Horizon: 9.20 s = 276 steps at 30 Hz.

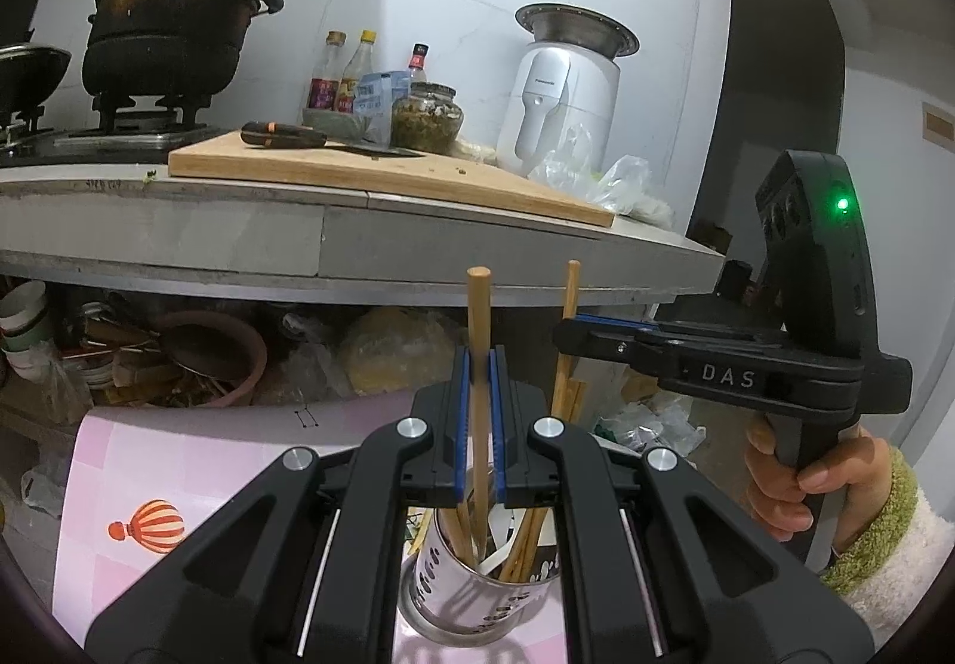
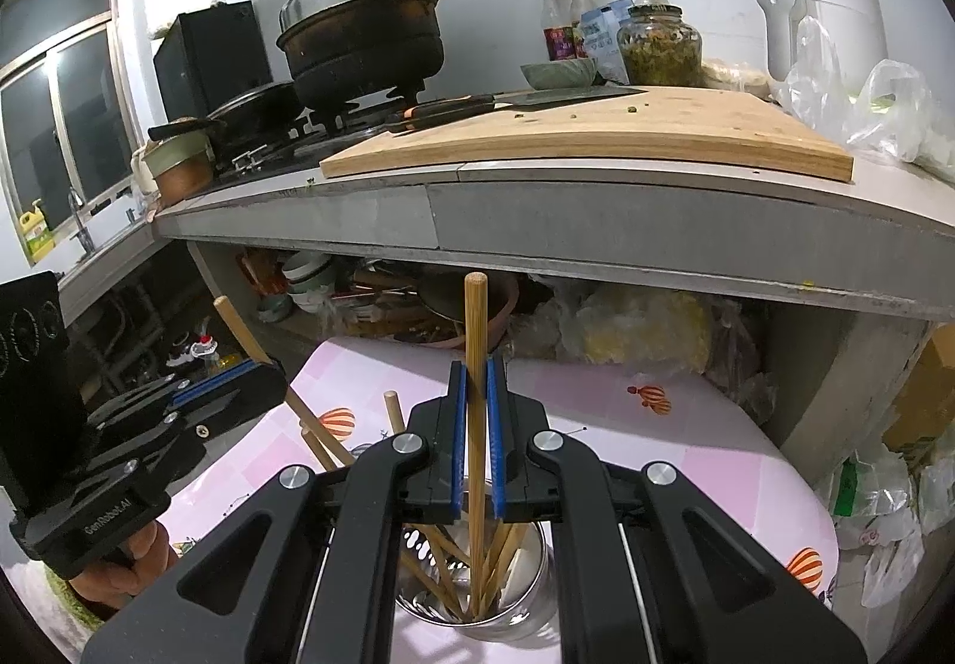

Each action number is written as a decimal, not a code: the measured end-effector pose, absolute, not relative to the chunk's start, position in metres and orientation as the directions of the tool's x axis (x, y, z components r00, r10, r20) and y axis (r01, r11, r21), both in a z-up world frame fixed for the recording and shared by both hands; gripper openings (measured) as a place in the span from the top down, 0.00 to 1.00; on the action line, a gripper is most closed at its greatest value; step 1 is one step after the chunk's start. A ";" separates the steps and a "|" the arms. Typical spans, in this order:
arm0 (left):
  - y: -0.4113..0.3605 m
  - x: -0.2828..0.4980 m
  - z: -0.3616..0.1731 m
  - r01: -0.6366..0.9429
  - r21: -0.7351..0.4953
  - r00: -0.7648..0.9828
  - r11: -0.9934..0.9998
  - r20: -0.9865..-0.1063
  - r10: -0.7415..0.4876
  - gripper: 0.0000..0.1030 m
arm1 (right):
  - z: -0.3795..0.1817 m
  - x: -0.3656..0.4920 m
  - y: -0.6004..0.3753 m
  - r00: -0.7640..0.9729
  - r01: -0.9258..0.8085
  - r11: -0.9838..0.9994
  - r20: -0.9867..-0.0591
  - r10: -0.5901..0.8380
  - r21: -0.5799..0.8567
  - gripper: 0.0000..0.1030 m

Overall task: Organize utensils
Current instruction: 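Push the left tool's chopstick down into the holder while the right tool holds its chopstick there, then settle both chopsticks deeper among the others in the holder, then open both tools to release the chopsticks into the holder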

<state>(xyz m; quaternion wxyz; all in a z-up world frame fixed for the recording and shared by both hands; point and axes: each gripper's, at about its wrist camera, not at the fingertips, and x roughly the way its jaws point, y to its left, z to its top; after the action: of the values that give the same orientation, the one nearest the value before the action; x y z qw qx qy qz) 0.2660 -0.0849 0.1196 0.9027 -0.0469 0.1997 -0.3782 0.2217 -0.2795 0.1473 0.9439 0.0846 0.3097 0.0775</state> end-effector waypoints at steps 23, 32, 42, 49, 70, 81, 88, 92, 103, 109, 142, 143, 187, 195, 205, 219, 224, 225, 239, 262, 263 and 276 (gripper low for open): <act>-0.104 0.274 0.132 0.722 -0.232 0.540 0.651 -0.399 -0.741 0.95 | 0.143 0.225 -0.284 0.787 -0.089 0.972 -0.583 0.202 0.216 0.93; -0.099 0.282 0.129 0.707 -0.280 0.528 0.650 -0.403 -0.748 0.94 | 0.141 0.226 -0.285 0.786 -0.087 0.972 -0.584 0.200 0.216 0.93; -0.108 0.273 0.134 0.705 -0.178 0.576 0.686 -0.420 -0.701 0.94 | 0.141 0.226 -0.285 0.785 -0.089 0.972 -0.585 0.203 0.218 0.93; -0.111 0.268 0.139 0.704 -0.121 0.600 0.700 -0.427 -0.677 0.94 | 0.141 0.225 -0.284 0.785 -0.089 0.972 -0.585 0.203 0.217 0.93; -0.125 0.261 0.142 0.698 -0.010 0.637 0.716 -0.448 -0.627 0.93 | 0.134 0.225 -0.283 0.781 -0.091 0.969 -0.586 0.214 0.232 0.93; -0.136 0.257 0.141 0.699 0.042 0.651 0.714 -0.449 -0.612 0.93 | 0.134 0.225 -0.284 0.778 -0.093 0.968 -0.591 0.216 0.232 0.93; -0.140 0.252 0.143 0.685 0.122 0.684 0.719 -0.447 -0.576 0.91 | 0.133 0.225 -0.283 0.778 -0.094 0.968 -0.590 0.216 0.232 0.93; -0.149 0.249 0.137 0.683 0.174 0.694 0.710 -0.457 -0.556 0.91 | 0.133 0.225 -0.284 0.776 -0.094 0.967 -0.592 0.219 0.235 0.93; -0.144 0.248 0.144 0.692 0.149 0.684 0.706 -0.448 -0.575 0.92 | 0.136 0.224 -0.288 0.783 -0.091 0.967 -0.583 0.216 0.237 0.93; -0.147 0.249 0.139 0.691 0.155 0.682 0.706 -0.462 -0.566 0.92 | 0.129 0.224 -0.286 0.773 -0.092 0.966 -0.594 0.223 0.243 0.93; -0.134 0.263 0.103 0.696 0.036 0.625 0.717 -0.522 -0.581 0.96 | 0.095 0.222 -0.281 0.730 -0.095 0.957 -0.634 0.253 0.272 0.93; -0.132 0.263 0.103 0.693 0.030 0.626 0.721 -0.522 -0.580 0.96 | 0.095 0.221 -0.280 0.730 -0.097 0.958 -0.635 0.253 0.270 0.93; -0.104 0.271 0.107 0.653 -0.084 0.627 0.753 -0.497 -0.600 0.95 | 0.076 0.188 -0.243 0.773 -0.167 0.980 -0.603 0.198 0.108 0.93; -0.103 0.271 0.108 0.653 -0.086 0.627 0.753 -0.497 -0.600 0.95 | 0.070 0.184 -0.245 0.753 -0.160 0.981 -0.630 0.190 0.105 0.92; -0.103 0.268 0.107 0.659 -0.090 0.620 0.746 -0.496 -0.608 0.88 | 0.093 0.174 -0.263 0.779 -0.155 0.974 -0.585 0.225 0.168 0.72; -0.102 0.270 0.106 0.652 -0.097 0.625 0.752 -0.493 -0.605 0.80 | 0.150 0.231 -0.323 0.805 -0.075 0.950 -0.544 0.237 0.303 0.63; -0.099 0.269 0.106 0.648 -0.103 0.627 0.755 -0.491 -0.605 0.75 | 0.140 0.275 -0.328 0.747 -0.088 0.914 -0.581 0.324 0.397 0.63; -0.098 0.268 0.106 0.648 -0.106 0.625 0.754 -0.491 -0.606 0.74 | 0.136 0.285 -0.327 0.731 -0.078 0.915 -0.602 0.322 0.396 0.63; -0.077 0.262 0.094 0.624 -0.150 0.626 0.767 -0.492 -0.605 0.68 | 0.145 0.267 -0.296 0.789 -0.144 0.933 -0.530 0.309 0.330 0.93; -0.071 0.259 0.091 0.616 -0.166 0.624 0.770 -0.494 -0.606 0.68 | 0.125 0.234 -0.250 0.806 -0.186 0.972 -0.543 0.235 0.143 0.93; -0.071 0.260 0.091 0.614 -0.170 0.623 0.771 -0.494 -0.606 0.68 | 0.121 0.235 -0.249 0.799 -0.185 0.973 -0.556 0.232 0.141 0.93; -0.068 0.263 0.089 0.610 -0.177 0.622 0.772 -0.497 -0.605 0.68 | 0.098 0.239 -0.247 0.763 -0.181 0.973 -0.604 0.230 0.142 0.93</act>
<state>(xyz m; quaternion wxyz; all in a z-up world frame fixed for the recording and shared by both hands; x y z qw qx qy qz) 0.2626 -0.0679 0.0895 0.9004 0.0045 0.2745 -0.3374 0.2395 -0.2467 0.0985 0.9382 0.0377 0.3261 0.1094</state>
